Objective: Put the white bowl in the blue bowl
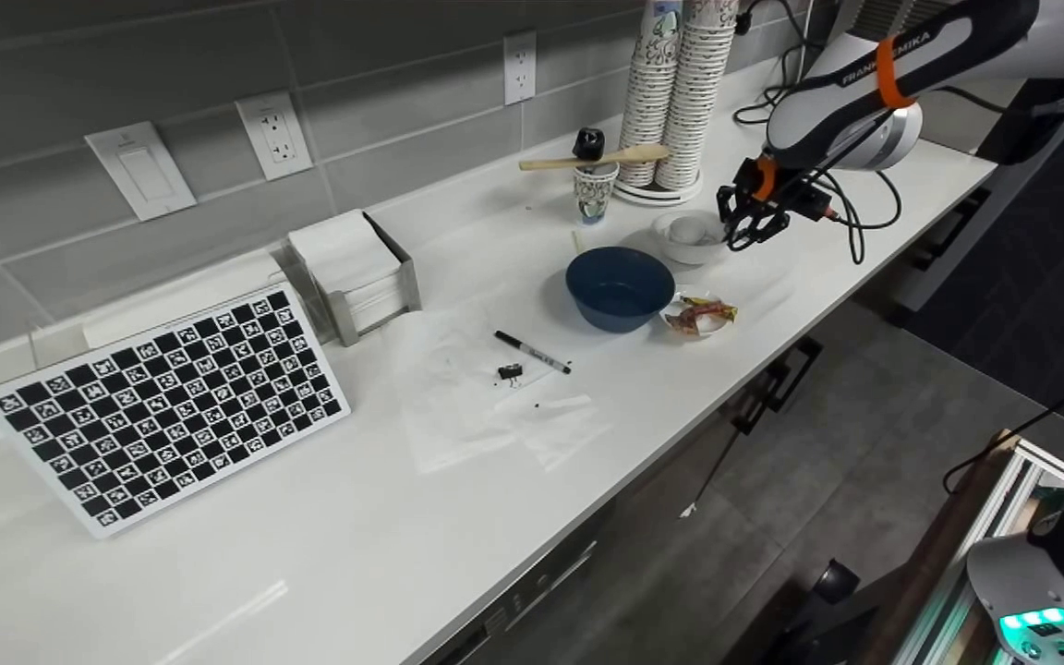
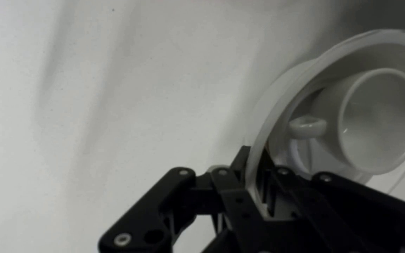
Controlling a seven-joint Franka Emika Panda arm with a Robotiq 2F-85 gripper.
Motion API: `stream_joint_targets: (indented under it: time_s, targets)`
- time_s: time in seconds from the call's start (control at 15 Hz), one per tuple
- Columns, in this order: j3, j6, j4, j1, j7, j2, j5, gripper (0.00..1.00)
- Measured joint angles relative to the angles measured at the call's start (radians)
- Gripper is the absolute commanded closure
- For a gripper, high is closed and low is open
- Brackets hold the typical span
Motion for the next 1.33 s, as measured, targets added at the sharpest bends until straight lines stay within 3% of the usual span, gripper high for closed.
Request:
stream_joint_targets:
  time_s: [0.73, 1.33]
  targets:
    - [0.003, 0.063, -0.019, 0.021, -0.028, -0.097, -0.007, 0.98]
    - [0.123, 0.061, -0.065, 0.097, -0.245, -0.22, -0.007, 0.98]
